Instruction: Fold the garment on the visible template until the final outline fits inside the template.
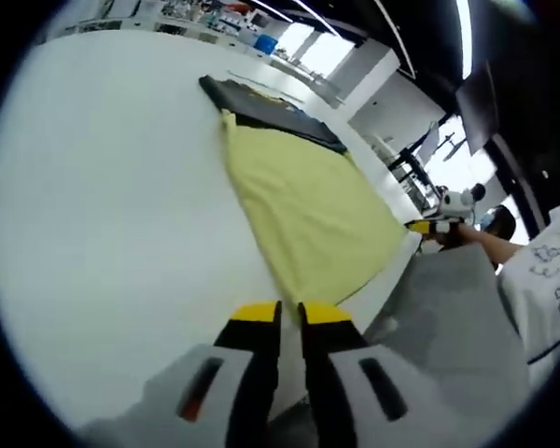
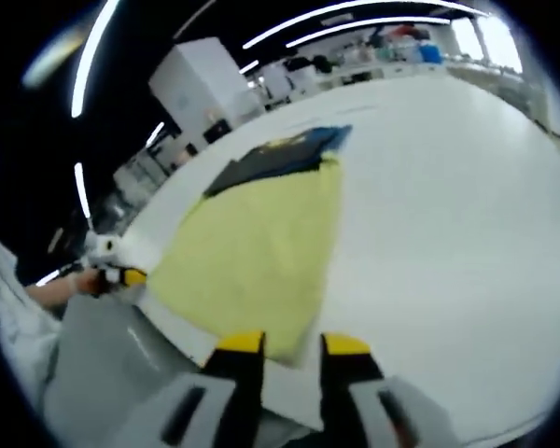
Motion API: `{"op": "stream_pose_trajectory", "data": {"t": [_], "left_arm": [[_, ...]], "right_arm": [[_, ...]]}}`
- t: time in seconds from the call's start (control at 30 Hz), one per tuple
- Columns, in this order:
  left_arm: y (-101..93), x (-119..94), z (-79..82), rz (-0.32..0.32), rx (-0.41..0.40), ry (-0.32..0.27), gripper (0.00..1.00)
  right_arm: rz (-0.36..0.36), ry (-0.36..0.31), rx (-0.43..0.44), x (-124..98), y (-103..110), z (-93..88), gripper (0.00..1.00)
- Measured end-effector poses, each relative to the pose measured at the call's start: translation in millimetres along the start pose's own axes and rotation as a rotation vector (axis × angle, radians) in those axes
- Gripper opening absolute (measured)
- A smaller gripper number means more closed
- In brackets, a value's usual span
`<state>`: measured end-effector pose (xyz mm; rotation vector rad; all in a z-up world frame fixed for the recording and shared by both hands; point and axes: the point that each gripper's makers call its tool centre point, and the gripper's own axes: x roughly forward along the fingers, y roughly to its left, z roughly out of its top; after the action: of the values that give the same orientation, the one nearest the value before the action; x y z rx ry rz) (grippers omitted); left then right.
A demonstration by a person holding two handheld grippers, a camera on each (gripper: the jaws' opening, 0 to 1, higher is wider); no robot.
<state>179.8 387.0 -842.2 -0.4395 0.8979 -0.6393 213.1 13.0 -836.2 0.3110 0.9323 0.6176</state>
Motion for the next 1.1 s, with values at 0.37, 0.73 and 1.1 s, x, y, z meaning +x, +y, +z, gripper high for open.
{"op": "stream_pose_trajectory", "data": {"t": [0.37, 0.73, 1.1], "left_arm": [[-35.2, 15.4, -6.3, -0.037, -0.064, 0.001, 0.03], [-27.6, 4.7, -7.7, -0.025, -0.013, 0.015, 0.0], [-48.7, -28.0, -2.0, -0.057, -0.08, -0.038, 0.0]], "right_arm": [[0.017, 0.034, -0.006, 8.2, 2.3, -8.5, 0.04], [0.032, 0.041, 0.007, -4.7, 14.0, -2.3, 0.0], [0.084, 0.07, 0.035, -28.3, 38.9, -2.0, 0.0]]}}
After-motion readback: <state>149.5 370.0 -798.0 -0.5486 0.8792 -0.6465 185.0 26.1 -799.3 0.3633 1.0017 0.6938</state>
